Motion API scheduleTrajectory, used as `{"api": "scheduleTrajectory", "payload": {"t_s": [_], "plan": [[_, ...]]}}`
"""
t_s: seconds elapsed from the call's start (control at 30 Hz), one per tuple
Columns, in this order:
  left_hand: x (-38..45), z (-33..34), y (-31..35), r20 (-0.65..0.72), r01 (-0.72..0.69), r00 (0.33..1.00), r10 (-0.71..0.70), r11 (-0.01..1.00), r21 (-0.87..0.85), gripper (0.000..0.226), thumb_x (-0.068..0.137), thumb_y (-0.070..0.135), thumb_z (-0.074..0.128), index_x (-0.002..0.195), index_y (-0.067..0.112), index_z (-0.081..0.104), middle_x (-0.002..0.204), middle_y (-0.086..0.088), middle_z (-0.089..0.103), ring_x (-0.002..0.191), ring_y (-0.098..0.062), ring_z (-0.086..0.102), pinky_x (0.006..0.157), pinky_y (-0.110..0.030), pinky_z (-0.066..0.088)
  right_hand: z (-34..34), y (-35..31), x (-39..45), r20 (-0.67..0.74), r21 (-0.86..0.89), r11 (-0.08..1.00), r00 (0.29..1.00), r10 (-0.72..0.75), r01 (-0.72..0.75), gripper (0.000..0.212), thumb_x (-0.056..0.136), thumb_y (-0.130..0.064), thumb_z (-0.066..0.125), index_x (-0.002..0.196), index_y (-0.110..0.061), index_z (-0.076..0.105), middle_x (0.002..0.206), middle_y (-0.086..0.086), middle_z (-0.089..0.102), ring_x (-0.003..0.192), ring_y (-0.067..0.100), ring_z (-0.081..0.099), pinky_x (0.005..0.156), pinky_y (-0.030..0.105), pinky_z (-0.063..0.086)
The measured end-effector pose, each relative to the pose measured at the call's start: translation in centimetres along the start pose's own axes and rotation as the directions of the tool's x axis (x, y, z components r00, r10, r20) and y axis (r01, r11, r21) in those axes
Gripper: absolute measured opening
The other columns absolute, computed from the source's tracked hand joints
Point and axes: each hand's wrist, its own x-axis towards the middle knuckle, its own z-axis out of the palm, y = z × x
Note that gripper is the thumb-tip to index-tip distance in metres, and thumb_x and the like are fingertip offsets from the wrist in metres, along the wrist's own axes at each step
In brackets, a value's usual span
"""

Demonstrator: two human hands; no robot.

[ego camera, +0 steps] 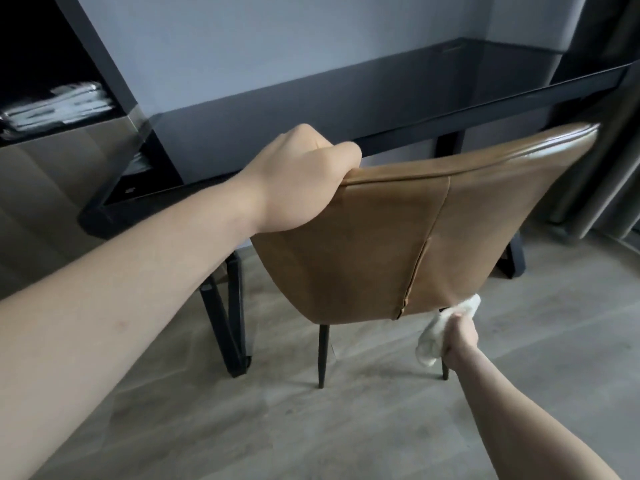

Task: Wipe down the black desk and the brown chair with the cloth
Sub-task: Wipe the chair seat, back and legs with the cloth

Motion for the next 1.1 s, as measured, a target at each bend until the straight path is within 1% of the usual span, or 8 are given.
{"api": "scheduleTrajectory", "payload": {"t_s": [0.13, 0.27, 0.37, 0.53, 0.67, 0.83, 1.0, 1.1], "plan": [[-0.3, -0.2, 0.5, 0.029, 0.041, 0.999, -0.041, 0.999, 0.004, 0.045, 0.094, 0.028, 0.048, 0.061, 0.017, 0.019, 0.054, 0.003, 0.02, 0.055, -0.017, 0.02, 0.057, -0.035, 0.022, -2.2, -0.3, 3.1, 0.093, -0.002, 0.982, 0.978, -0.186, 0.187, 0.045, 0.09, -0.046, 0.06, 0.124, -0.019, 0.068, 0.129, 0.006, 0.07, 0.121, 0.031, 0.066, 0.108, 0.049, 0.051], [-0.6, -0.5, 0.8, 0.049, 0.102, 0.993, -0.103, 0.994, 0.023, 0.052, 0.093, 0.035, 0.047, 0.05, 0.02, 0.022, 0.047, 0.008, 0.024, 0.056, -0.021, 0.028, 0.061, -0.036, 0.027, -2.9, -1.7, -5.1, 0.108, 0.094, 0.972, 0.968, -0.226, 0.216, 0.034, 0.092, -0.034, 0.055, 0.116, -0.013, 0.066, 0.124, 0.009, 0.071, 0.104, 0.03, 0.069, 0.095, 0.042, 0.055], [-1.0, -0.8, 1.1, 0.047, 0.138, 0.989, -0.139, 0.99, 0.031, 0.056, 0.093, 0.038, 0.047, 0.045, 0.021, 0.024, 0.043, 0.01, 0.026, 0.057, -0.021, 0.032, 0.062, -0.036, 0.029, -2.5, -3.5, -11.0, 0.106, 0.059, 0.957, 0.952, -0.288, 0.283, 0.042, 0.087, -0.041, 0.049, 0.118, -0.017, 0.064, 0.116, 0.007, 0.07, 0.101, 0.03, 0.066, 0.081, 0.036, 0.05], [-1.7, -1.2, 1.6, 0.039, 0.155, 0.987, -0.157, 0.987, 0.041, 0.053, 0.093, 0.038, 0.047, 0.046, 0.021, 0.026, 0.042, 0.01, 0.029, 0.058, -0.021, 0.035, 0.061, -0.035, 0.029, -1.3, -5.7, -19.7, 0.118, 0.048, 0.844, 0.836, -0.537, 0.535, 0.049, 0.104, -0.033, 0.044, 0.153, -0.029, 0.046, 0.14, 0.001, 0.057, 0.124, 0.027, 0.058, 0.109, 0.046, 0.044], [-1.8, -1.4, 1.7, 0.047, 0.127, 0.99, -0.13, 0.99, 0.064, 0.045, 0.094, 0.037, 0.045, 0.056, 0.02, 0.029, 0.056, 0.003, 0.04, 0.062, -0.023, 0.041, 0.062, -0.036, 0.031, -0.9, -5.8, -24.9, 0.127, 0.129, 0.702, 0.69, -0.713, 0.701, 0.04, 0.111, -0.024, 0.042, 0.148, -0.037, 0.046, 0.128, -0.008, 0.06, 0.105, 0.004, 0.06, 0.097, 0.032, 0.043], [-0.5, -1.4, 0.3, 0.122, 0.106, 0.986, -0.111, 0.993, 0.05, 0.035, 0.087, 0.039, 0.044, 0.063, 0.014, 0.037, 0.063, -0.001, 0.045, 0.068, -0.026, 0.044, 0.065, -0.042, 0.036, 0.4, -2.6, -27.7, 0.108, 0.145, 0.558, 0.548, -0.83, 0.817, 0.036, 0.105, -0.032, 0.048, 0.141, -0.027, 0.047, 0.137, 0.007, 0.057, 0.119, 0.018, 0.062, 0.105, 0.04, 0.052], [0.6, -0.9, -1.3, 0.201, 0.077, 0.977, -0.077, 0.997, 0.009, 0.041, 0.091, 0.043, 0.045, 0.062, 0.013, 0.044, 0.064, 0.002, 0.053, 0.071, -0.023, 0.051, 0.082, -0.051, 0.05, 1.9, -1.3, -28.7, 0.051, 0.183, 0.571, 0.572, -0.819, 0.801, 0.048, 0.1, -0.036, 0.053, 0.146, -0.028, 0.042, 0.143, 0.009, 0.055, 0.127, 0.023, 0.06, 0.113, 0.052, 0.049], [0.6, -1.0, -1.7, 0.272, 0.077, 0.96, -0.066, 0.997, -0.029, 0.046, 0.095, 0.047, 0.043, 0.075, 0.02, 0.074, 0.079, 0.007, 0.073, 0.086, -0.018, 0.064, 0.089, -0.045, 0.051, 2.5, -1.5, -29.8, 0.005, 0.181, 0.615, 0.625, -0.781, 0.767, 0.043, 0.103, -0.028, 0.052, 0.145, -0.021, 0.043, 0.142, 0.012, 0.06, 0.127, 0.026, 0.062, 0.115, 0.052, 0.048]]}}
